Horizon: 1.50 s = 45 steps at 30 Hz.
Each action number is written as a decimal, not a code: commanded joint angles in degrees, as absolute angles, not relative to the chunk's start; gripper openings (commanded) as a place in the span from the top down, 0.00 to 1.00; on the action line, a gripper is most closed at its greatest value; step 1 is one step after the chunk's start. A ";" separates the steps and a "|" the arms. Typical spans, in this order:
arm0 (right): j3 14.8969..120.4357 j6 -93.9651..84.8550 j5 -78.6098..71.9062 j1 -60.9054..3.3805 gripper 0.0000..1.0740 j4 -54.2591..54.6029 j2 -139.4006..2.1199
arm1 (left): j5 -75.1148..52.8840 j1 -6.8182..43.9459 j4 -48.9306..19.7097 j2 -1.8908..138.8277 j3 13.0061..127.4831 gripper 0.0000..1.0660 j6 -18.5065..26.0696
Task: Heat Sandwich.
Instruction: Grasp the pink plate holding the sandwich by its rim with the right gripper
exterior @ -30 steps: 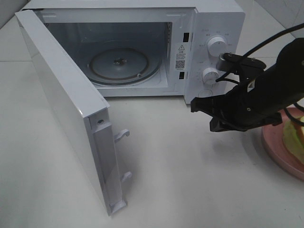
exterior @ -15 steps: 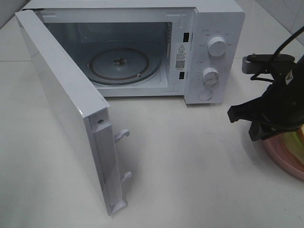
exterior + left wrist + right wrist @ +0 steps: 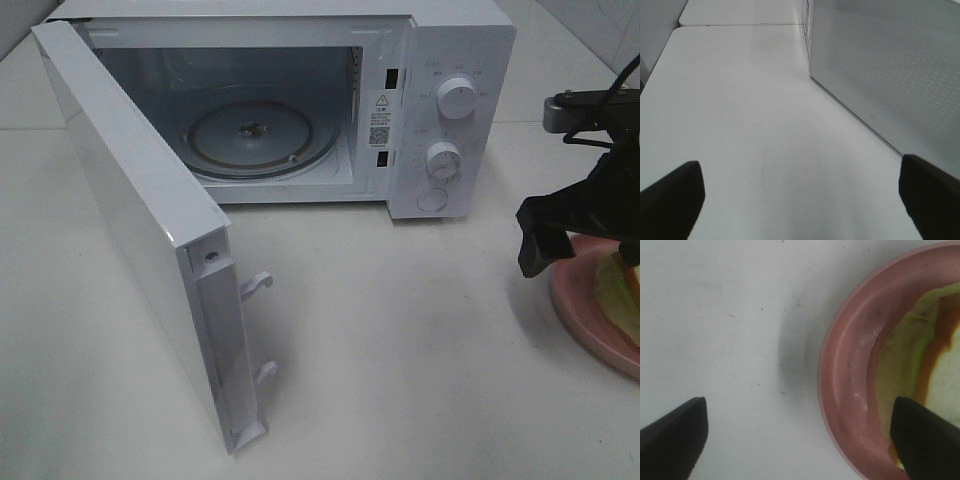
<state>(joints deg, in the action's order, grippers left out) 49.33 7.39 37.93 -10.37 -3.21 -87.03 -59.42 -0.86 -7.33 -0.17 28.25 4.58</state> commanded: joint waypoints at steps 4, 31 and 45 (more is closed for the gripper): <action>50.76 6.13 38.39 -10.03 0.09 -4.58 -88.98 | -58.90 -0.80 -7.73 -1.78 28.13 0.03 4.35; 53.51 7.85 32.54 -7.33 0.14 -5.73 -104.05 | -58.90 -0.80 -7.73 -1.78 28.13 0.03 4.35; 53.51 7.68 30.19 -7.33 0.24 -6.02 -108.23 | -58.90 -0.80 -7.73 -1.78 28.13 0.03 4.35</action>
